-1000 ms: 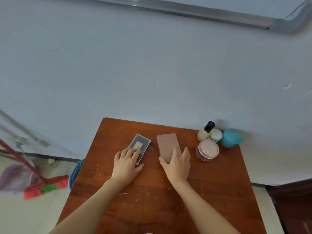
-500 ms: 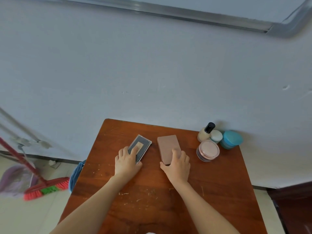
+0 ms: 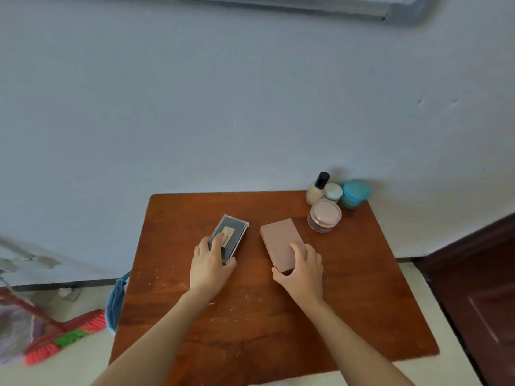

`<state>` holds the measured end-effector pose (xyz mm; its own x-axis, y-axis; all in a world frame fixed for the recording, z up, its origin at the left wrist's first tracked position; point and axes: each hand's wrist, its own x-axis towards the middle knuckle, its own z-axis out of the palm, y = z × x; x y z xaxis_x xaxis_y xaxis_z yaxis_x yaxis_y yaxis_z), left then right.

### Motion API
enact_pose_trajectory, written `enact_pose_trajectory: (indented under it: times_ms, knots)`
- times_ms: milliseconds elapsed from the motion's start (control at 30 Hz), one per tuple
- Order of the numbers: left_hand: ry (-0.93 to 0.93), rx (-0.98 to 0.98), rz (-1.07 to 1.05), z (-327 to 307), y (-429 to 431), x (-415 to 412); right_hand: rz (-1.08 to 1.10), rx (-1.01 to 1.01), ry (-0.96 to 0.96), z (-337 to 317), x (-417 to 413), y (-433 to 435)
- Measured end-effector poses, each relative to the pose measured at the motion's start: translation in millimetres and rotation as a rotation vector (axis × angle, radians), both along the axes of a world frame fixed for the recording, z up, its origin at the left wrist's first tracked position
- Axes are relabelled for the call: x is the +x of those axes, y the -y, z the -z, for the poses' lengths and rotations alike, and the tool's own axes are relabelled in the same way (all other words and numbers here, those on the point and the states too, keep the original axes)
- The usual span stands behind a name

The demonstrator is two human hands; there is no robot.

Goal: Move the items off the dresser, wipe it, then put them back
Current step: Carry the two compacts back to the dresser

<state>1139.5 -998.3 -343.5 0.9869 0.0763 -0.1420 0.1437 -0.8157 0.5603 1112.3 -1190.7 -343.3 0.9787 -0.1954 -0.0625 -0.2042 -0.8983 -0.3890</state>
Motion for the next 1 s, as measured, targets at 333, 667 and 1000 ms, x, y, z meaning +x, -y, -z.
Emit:
enact_pose_trajectory:
  times_ms: [333,667,1000]
  knots:
    - [0.057,0.000,0.590,-9,-7,-23,0.493,-0.081,0.105,-1,-114,-29]
    - [0.002,-0.086,1.077,-24,29,-118,0.909,-0.199,0.147,-22,-282,-70]
    - [0.079,-0.158,1.685,-37,46,-335,1.448,-0.286,0.231,-49,-515,-180]
